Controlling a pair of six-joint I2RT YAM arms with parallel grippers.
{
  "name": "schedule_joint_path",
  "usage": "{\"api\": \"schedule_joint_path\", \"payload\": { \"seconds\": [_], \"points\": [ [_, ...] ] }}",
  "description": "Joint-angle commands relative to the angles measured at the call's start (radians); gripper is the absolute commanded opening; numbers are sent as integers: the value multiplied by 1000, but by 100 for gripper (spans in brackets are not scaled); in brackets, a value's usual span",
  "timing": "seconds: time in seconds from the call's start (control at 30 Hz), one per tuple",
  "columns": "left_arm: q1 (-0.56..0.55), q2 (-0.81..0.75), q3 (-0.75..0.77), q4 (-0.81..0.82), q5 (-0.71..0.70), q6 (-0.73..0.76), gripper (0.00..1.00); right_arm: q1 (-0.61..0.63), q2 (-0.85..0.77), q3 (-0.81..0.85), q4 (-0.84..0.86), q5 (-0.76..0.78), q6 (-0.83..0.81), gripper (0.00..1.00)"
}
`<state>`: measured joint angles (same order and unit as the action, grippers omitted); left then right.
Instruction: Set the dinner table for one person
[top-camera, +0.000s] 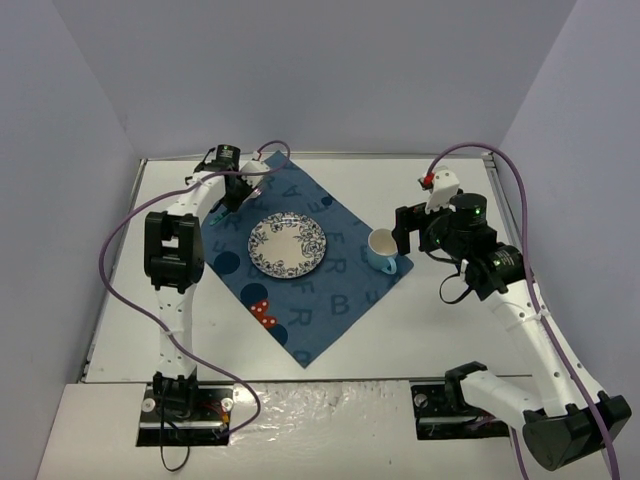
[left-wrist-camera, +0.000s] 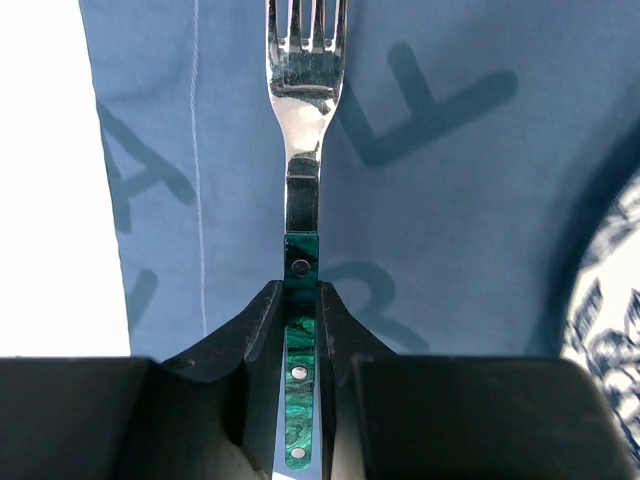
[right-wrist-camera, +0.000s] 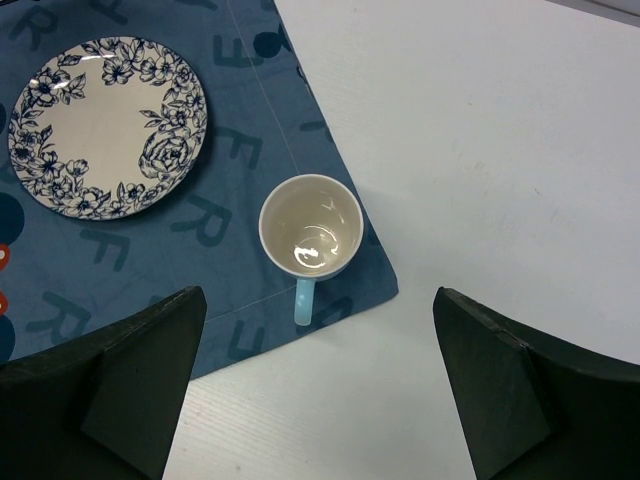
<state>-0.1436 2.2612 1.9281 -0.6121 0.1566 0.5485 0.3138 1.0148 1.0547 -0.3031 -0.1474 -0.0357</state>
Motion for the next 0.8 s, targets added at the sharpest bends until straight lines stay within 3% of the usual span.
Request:
{"api": "schedule_joint_path", "payload": {
  "seconds": [0.0, 0.33, 0.37, 0.5, 0.53, 0.57, 0.63, 0.77],
  "points": [
    [4, 1, 88, -14, 5, 53, 0, -8, -16, 1, 56, -11, -11, 94],
    [2, 21, 46, 27, -10, 28, 0, -7, -4, -2, 58, -3, -1, 95],
    [3, 19, 43, 29, -14, 22, 3, -7, -4, -2, 58, -3, -1, 95],
    [7, -2, 37, 40, -31, -11, 28, -7, -9, 1, 58, -8, 3, 97],
    [11, -20, 35, 44, -35, -29, 42, -7, -10, 5, 58, -10, 5, 98],
    [12, -31, 34, 50, -35, -30, 43, -8, -13, 5, 58, -11, 5, 98],
    [21, -76, 18, 69, -55, -83, 66, -8, -25, 13, 56, -21, 6, 100],
    [27, -222, -80, 109, -115, -240, 84, -7, -47, 16, 56, -53, 5, 100]
  ]
}}
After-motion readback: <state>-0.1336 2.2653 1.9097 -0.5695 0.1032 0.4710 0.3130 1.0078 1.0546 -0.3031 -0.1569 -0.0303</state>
